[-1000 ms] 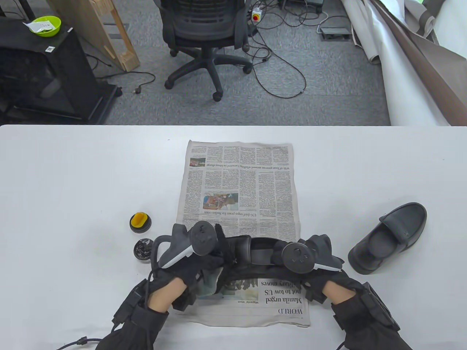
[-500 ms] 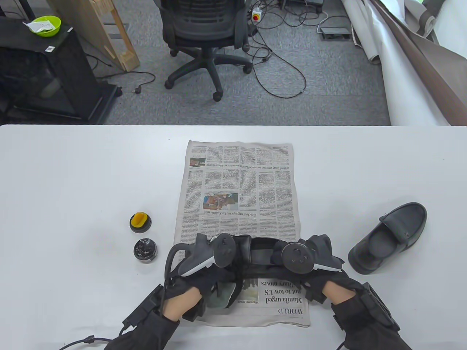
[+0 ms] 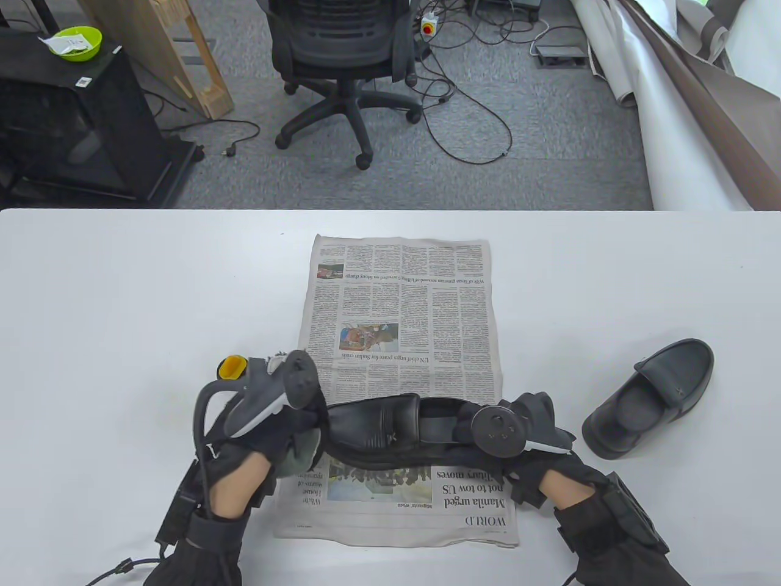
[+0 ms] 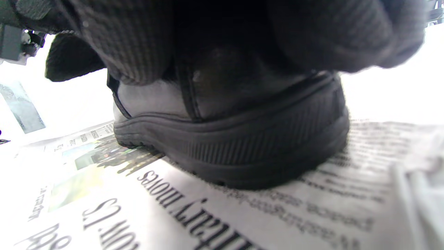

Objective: Dip and apply built-in sponge shoe polish on shoes

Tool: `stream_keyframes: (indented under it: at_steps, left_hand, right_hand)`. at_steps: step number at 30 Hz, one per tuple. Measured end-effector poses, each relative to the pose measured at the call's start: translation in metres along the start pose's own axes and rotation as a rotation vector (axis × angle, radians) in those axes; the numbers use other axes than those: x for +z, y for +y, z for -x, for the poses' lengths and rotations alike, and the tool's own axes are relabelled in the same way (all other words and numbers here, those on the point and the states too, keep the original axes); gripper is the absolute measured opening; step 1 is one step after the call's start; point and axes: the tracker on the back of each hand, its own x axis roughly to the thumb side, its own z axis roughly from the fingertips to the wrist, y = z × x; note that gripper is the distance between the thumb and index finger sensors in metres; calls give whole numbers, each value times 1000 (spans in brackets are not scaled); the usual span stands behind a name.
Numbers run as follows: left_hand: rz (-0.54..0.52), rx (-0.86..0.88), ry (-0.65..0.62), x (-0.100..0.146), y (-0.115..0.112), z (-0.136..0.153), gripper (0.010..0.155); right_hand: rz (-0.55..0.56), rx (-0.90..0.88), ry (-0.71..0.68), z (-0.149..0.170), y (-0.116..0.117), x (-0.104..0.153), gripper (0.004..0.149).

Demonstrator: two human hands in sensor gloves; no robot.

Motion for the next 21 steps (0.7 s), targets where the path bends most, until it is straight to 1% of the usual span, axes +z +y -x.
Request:
stream_keyframes:
  at_steps: [1,2,3,4,7,9,10,12,14,16,17,19,21]
  left_hand:
    - [-49,15,25,-1,6,16,46]
    - [-59,-6,92,-3,9,33,45]
    - [-59,-23,103,-3,10,41,45]
    - [-60,-29,148,-4,12,60,45]
    - [-88,16,258,-6,9,95,46]
    - [-102,30,317,-9,4,110,46]
    - [-79,25,340,-13,0,119,46]
    - [-42,9,390,-19,-13,131,45]
    - [8,16,420,-25,-25,141,46]
    - [33,41,435,-32,-37,149,47]
    - [27,44,441,-34,-41,150,47]
    - [-9,-32,474,-41,-52,156,46]
    - [-40,-66,485,-43,-55,158,47]
  right_hand:
    - [0,0,0,0,0,0,40]
    - [0,0,-1,0,0,0,40]
    - [0,0,-1,0,0,0,40]
    - [0,0,-2,0,0,0,40]
    - [0,-2,-2,0,0,0,40]
    - [1,-1,-1,0,0,0,40]
    - [1,-1,-1,0,0,0,40]
    - [2,0,0,0,0,0,40]
    - [2,-1,1,0,0,0,40]
    - [3,0,1,0,0,0,40]
    - [3,-1,0,0,0,0,40]
    - [3,-1,-1,0,0,0,40]
    - [4,0,-2,0,0,0,40]
